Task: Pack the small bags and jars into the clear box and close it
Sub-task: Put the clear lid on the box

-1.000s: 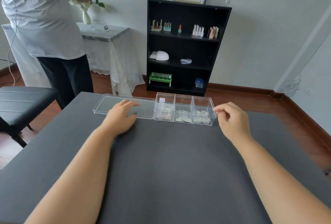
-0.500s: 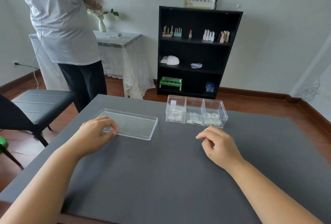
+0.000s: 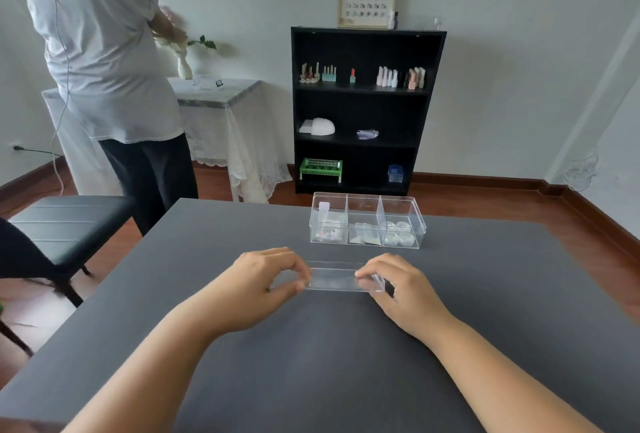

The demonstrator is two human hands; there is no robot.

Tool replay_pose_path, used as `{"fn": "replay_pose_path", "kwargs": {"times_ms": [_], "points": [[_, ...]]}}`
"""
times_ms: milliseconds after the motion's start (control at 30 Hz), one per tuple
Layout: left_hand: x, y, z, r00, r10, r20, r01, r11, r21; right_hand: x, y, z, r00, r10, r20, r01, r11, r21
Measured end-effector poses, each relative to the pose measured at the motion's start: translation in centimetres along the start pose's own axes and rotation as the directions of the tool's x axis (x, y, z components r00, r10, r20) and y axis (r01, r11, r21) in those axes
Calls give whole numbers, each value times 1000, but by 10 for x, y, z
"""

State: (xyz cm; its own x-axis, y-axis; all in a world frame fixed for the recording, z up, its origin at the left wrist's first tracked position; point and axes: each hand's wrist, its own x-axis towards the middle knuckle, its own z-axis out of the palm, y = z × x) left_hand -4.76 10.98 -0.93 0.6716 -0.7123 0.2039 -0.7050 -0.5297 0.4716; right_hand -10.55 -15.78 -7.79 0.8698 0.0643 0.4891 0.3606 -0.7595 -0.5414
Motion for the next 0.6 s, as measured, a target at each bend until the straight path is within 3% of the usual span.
{"fn": "replay_pose_path", "kwargs": {"times_ms": [133,200,333,600], "points": [[12,-2,3,972,78,-223,-47,989,142,-4,9,-15,986,153,-58,-145,981,132],[16,-6,5,949,14,-314,-11,1000,13,-6,13,-22,967,242,-77,-223,954,199],[21,-10,25,955,-56,-292,-20,968,-249,-8,20,-38,937,329,-114,-280,906,317],[46,5,54,930,13,-368,-131,946,-296,-4,30,-44,784,591,-190,-303,631,714]]}}
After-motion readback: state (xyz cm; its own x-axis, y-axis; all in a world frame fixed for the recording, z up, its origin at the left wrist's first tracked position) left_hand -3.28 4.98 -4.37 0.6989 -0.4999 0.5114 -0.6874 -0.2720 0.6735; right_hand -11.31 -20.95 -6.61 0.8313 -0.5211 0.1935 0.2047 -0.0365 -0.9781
